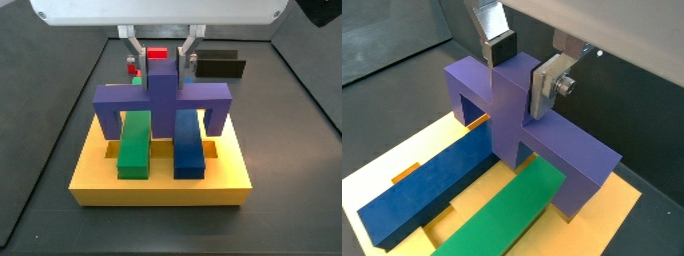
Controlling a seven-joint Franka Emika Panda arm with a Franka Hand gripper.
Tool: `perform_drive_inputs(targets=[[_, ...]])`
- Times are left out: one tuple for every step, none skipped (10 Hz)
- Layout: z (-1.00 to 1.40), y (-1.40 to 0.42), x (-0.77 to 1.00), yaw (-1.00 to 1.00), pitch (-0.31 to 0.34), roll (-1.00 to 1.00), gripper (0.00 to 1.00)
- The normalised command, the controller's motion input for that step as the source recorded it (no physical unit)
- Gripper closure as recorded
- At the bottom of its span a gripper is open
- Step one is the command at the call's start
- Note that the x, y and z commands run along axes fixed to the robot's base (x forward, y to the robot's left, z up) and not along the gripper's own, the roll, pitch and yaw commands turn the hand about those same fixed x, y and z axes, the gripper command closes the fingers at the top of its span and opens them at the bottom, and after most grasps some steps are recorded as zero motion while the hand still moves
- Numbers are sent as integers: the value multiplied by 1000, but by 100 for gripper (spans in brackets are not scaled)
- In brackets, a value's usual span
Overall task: Pick up the purple object. Move up. Move to above the board. Insert the purple object.
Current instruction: Insert the purple object.
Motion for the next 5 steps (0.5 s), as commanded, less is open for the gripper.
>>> perform_drive_inputs(targets=[[0, -143, -31, 11, -27, 0, 100], [-157, -157, 0, 26, -30, 0, 100], [-331, -31, 0, 3, -54, 0, 100], [-446, 0, -40, 0, -100, 0, 100], [-417, -14, 9, 0, -70, -10, 100]])
